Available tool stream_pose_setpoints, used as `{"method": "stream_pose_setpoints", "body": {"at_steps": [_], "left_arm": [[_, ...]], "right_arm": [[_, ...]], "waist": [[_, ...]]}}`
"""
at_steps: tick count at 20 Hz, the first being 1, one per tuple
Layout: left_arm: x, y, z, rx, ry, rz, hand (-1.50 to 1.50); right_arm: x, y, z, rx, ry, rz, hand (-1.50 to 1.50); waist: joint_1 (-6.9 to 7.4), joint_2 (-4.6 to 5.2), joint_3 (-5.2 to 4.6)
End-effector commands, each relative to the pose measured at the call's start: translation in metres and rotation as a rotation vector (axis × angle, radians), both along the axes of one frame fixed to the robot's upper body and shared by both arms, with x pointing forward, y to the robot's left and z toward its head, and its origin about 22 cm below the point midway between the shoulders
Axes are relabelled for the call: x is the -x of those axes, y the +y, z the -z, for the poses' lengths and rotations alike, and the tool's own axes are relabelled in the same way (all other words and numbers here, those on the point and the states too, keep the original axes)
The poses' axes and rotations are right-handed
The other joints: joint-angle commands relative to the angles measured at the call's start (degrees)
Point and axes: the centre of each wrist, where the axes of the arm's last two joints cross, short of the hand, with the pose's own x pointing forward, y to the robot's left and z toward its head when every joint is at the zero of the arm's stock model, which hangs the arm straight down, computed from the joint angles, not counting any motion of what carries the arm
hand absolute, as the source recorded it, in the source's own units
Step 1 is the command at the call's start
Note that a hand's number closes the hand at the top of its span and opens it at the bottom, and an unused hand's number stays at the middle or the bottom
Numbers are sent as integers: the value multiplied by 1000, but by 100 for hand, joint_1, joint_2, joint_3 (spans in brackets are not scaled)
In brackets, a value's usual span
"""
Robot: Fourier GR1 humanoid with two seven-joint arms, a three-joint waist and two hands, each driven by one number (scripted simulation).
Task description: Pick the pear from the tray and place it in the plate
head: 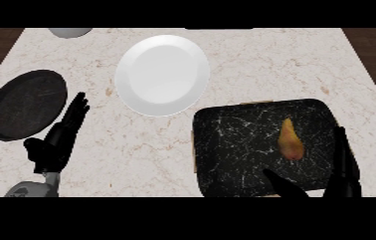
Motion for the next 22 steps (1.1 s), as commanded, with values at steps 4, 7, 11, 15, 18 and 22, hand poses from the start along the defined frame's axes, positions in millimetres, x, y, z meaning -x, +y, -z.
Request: {"method": "stream_pose_setpoints", "body": {"at_steps": [4,7,11,15,18,22], "left_arm": [[0,7,0,4,-10,15,0],[-5,4,-10,18,-4,11,0],[-10,13,6,11,-5,12,0],[-3,15,-5,7,0,14,0],[1,-8,-5,16,-2,-13,0],[-14,-2,-2,2,-14,4,0]], "right_arm": [[-3,12,-56,13,250,21,-150],[0,16,-65,-16,327,37,-150],[-14,16,-65,-10,395,47,-150],[-12,4,-71,36,510,71,-150],[-18,-4,-65,15,527,55,-150],[-23,9,-45,4,538,28,-150]], "waist": [[80,5,18],[64,-3,26],[47,3,28],[56,-4,28],[59,-9,31],[43,-5,31]]}}
